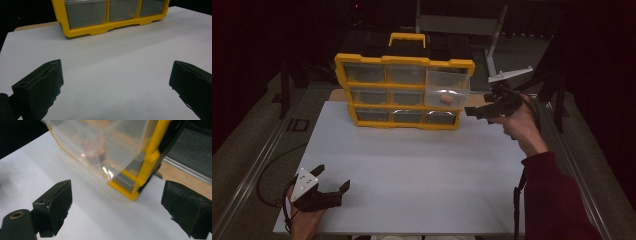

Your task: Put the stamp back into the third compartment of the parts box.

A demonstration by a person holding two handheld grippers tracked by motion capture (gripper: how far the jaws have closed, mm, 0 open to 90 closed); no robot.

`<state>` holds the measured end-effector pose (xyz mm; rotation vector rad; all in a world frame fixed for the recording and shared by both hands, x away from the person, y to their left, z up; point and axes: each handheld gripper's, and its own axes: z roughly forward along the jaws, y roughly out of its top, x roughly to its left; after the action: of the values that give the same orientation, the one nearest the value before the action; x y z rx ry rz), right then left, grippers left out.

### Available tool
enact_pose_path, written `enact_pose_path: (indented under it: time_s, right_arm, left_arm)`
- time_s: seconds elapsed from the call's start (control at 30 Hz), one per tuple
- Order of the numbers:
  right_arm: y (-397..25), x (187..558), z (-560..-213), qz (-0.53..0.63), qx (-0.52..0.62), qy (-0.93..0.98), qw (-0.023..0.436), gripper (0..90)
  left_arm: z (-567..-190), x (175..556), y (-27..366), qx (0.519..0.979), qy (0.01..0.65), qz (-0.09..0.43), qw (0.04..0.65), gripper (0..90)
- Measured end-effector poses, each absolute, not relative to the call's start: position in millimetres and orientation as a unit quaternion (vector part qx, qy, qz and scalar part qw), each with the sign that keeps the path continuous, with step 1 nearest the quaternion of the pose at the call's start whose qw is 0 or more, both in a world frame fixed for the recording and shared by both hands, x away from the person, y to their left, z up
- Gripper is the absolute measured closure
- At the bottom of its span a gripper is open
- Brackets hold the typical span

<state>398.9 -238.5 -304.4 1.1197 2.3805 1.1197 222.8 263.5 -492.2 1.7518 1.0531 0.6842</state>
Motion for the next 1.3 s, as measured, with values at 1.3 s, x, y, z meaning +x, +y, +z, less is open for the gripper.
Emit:
enact_pose_path:
  time_s: [1.3]
  right_arm:
    - [-267,284,-461,0.428,0.389,0.789,0.207,9.8]
  left_arm:
    - [-492,223,264,0.717,0.430,0.277,0.474,0.0]
